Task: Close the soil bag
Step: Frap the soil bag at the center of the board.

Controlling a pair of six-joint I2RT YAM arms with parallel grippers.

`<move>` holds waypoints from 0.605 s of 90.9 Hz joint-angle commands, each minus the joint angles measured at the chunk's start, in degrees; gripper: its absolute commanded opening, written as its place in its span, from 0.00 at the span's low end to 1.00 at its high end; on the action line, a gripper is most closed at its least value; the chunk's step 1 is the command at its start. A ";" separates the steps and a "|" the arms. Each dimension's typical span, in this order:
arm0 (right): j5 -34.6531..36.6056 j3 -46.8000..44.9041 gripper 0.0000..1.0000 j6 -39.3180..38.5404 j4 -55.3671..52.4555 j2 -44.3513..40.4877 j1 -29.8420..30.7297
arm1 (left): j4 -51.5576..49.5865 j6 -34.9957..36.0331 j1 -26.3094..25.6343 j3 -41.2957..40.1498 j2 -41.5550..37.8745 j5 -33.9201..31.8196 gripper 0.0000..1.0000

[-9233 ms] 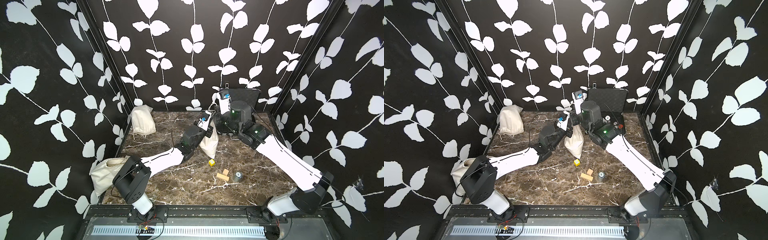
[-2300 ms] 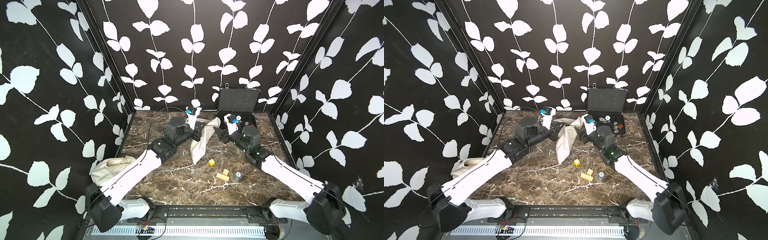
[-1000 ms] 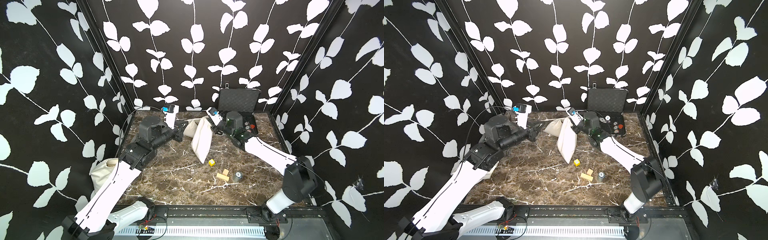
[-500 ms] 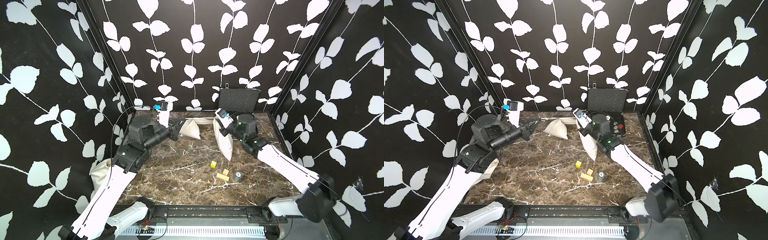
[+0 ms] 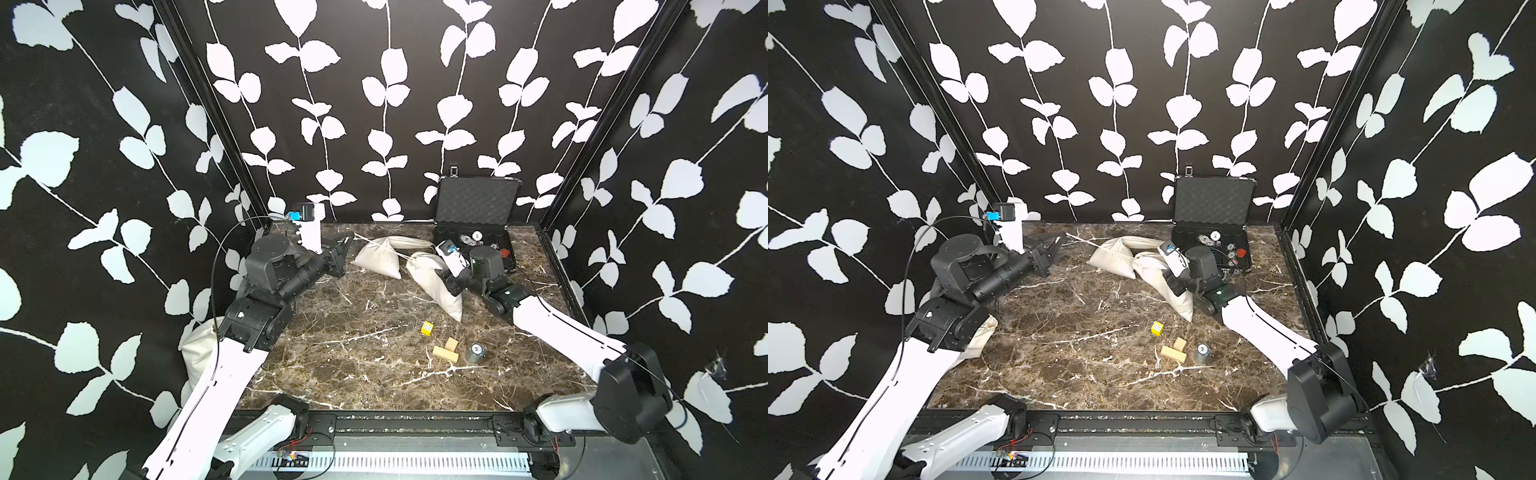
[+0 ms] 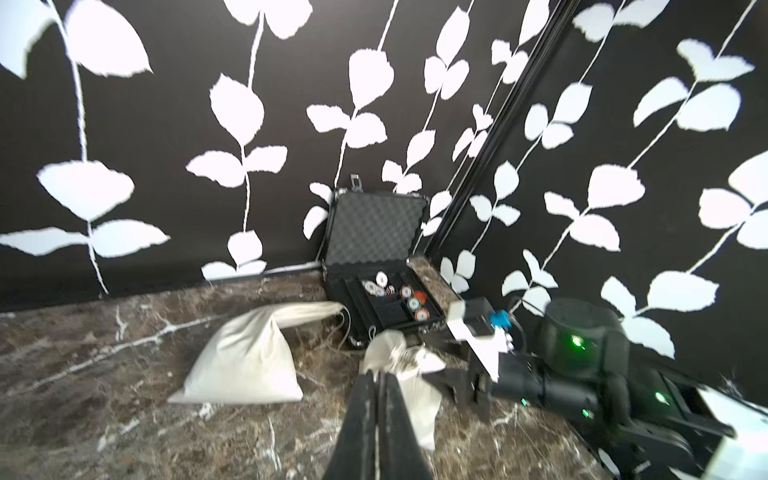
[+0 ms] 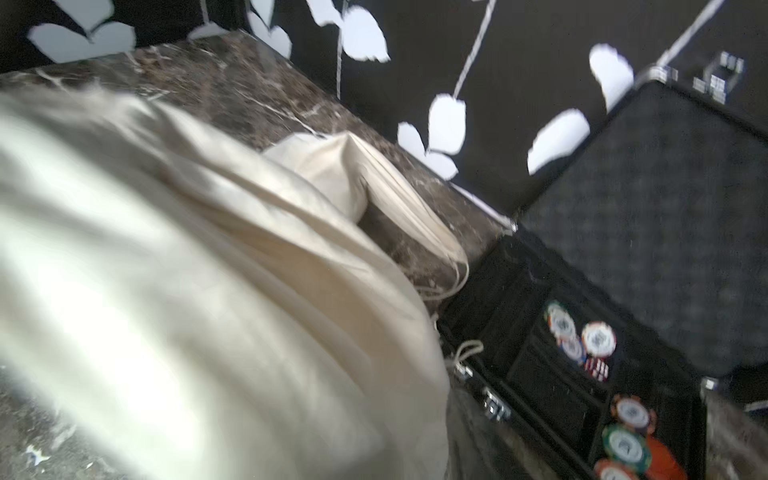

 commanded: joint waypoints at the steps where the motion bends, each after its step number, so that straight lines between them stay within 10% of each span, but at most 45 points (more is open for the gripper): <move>1: -7.64 4.66 0.62 0.69 4.03 -1.11 2.78 | 3.62 0.05 0.42 0.97 -0.68 -1.74 0.00; 26: -1.80 9.92 0.76 3.06 12.32 6.01 12.50 | 4.43 -1.44 0.43 0.12 0.36 0.20 0.00; 55: 0.31 23.94 0.67 1.91 4.94 15.61 15.38 | 4.01 -1.07 0.46 0.17 -0.90 -1.11 0.00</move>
